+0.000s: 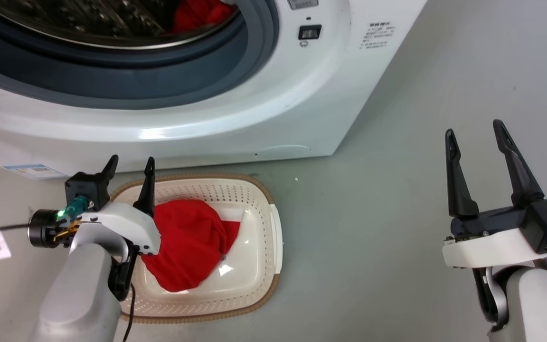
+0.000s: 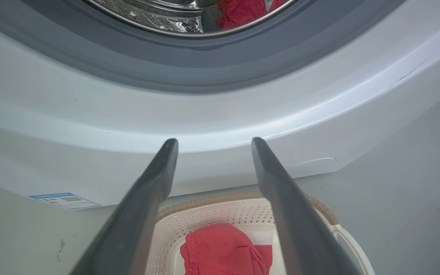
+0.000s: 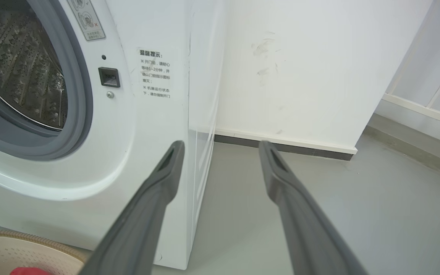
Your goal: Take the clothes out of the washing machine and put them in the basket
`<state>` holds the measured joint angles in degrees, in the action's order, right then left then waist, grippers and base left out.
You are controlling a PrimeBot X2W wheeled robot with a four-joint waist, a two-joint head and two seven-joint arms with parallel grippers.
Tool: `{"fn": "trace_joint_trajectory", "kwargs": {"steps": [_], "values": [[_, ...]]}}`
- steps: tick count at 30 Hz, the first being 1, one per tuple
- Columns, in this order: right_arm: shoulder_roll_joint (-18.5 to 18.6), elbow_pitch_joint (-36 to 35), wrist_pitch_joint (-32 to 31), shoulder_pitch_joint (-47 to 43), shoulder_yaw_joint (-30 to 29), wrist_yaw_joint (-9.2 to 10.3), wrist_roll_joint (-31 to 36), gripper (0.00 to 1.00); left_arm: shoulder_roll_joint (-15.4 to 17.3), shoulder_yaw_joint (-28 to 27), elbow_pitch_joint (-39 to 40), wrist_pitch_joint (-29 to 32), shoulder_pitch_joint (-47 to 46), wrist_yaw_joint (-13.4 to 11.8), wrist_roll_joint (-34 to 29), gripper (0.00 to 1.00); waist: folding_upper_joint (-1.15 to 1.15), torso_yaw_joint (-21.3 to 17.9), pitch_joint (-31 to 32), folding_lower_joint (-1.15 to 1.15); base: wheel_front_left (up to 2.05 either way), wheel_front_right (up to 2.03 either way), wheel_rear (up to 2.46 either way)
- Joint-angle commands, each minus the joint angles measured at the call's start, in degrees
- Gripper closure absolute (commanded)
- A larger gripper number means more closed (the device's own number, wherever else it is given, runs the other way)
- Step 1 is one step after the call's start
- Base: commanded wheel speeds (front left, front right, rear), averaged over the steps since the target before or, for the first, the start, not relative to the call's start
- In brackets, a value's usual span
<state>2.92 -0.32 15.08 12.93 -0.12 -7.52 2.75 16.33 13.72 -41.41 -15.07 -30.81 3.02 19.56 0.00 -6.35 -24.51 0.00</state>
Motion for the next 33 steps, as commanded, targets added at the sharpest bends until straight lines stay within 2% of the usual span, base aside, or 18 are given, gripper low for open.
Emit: {"fn": "trace_joint_trajectory", "kwargs": {"steps": [1, 11, 19, 24, 29, 33], "values": [[-0.1, 0.1, 0.1, -0.6, -0.2, 0.06, 0.0, 0.00, -0.4, -1.1, 2.0, -0.2, 1.5, -0.4, -0.8, 0.00, 0.00, 0.7, 1.5, 0.00, 0.00, 0.00, 0.00], [-0.1, 0.1, 0.1, -2.0, -1.2, 0.06, -1.0, 0.00, -3.3, -7.8, 18.4, -0.1, 8.4, 1.5, -7.0, 0.00, 0.00, 1.0, 3.3, 0.00, 0.00, 0.00, 0.00], [-0.1, -0.7, 0.1, -0.7, -0.7, 0.06, -2.4, 0.00, -2.5, -9.8, 24.8, -0.1, 5.0, 3.2, -8.6, 0.00, 0.00, -1.3, 0.6, 0.00, 0.00, 0.00, 0.00], [-0.1, -1.1, 0.1, 0.2, -0.2, 0.06, -3.4, 0.00, 0.7, -8.1, 22.7, 2.1, -2.2, 4.1, -7.3, 0.00, 0.00, -3.2, -2.5, 0.00, 0.00, 0.00, 0.00], [-0.1, -1.6, 0.1, 0.8, 0.0, 0.06, -4.4, 0.00, 3.8, -7.1, 21.3, 10.8, -13.0, 4.4, -3.0, 0.00, 0.00, -5.3, -6.7, 0.00, 0.00, 0.00, 0.00], [-0.1, -2.0, 0.1, 2.2, 1.4, 0.06, -5.5, 0.00, 9.3, -3.3, 19.9, 19.4, -22.1, 4.4, 0.9, 0.00, 0.00, -8.2, -10.9, 0.00, 0.00, 0.00, 0.00]]}}
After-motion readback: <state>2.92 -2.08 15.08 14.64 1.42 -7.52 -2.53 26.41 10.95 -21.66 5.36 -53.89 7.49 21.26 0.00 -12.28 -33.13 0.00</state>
